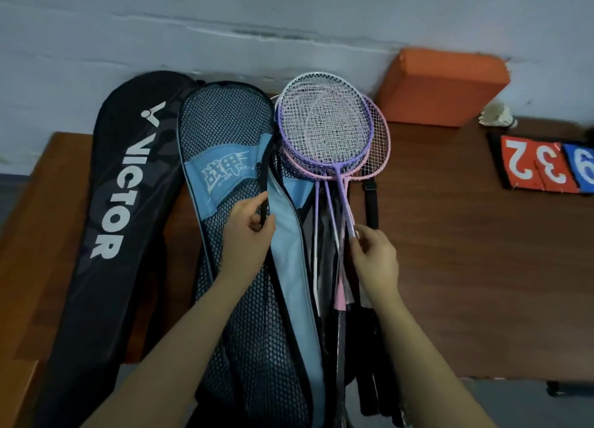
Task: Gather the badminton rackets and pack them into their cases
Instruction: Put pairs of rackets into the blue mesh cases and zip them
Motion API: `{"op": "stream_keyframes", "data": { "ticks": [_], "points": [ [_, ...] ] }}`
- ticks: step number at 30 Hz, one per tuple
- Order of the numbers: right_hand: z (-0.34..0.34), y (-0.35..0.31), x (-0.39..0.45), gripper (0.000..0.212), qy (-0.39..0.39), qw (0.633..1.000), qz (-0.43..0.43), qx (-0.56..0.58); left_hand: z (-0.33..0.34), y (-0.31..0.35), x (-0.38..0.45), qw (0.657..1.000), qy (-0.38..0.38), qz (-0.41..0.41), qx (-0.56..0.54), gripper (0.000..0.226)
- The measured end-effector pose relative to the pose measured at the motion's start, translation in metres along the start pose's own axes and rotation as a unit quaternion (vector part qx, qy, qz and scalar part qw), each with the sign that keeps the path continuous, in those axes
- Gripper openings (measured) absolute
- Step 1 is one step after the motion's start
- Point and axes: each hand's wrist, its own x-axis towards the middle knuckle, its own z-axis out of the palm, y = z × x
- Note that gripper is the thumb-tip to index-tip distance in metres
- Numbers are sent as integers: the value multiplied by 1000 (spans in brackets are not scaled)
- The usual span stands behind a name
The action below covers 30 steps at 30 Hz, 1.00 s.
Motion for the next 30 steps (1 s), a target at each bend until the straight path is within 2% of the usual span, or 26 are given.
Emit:
{"op": "stream_keyframes", "data": {
  "ticks": [8, 15, 19, 23, 26, 30],
  "points": [
    [6, -15, 28, 46, 3, 998, -25, -64, -10, -4, 6, 1000, -10, 2, 2, 40],
    [21, -23, 39, 44, 16, 996, 5, -90, -17, -6, 10, 1000, -23, 6, 8, 40],
    [8, -27, 38, 47, -21, 999, 39, 21, -22, -4, 14, 999, -47, 9, 3, 40],
    [-8, -36, 23, 45, -39, 981, 55, 183, -24, -6, 17, 998, -57, 15, 7, 40],
    [-7, -38, 20, 44, -76, 971, 50, 220, -24, -7, 18, 998, -59, 10, -2, 40],
    [-7, -43, 12, 43, -95, 946, 100, 294, -27, -6, 18, 997, -67, 10, -27, 40]
  ]
}}
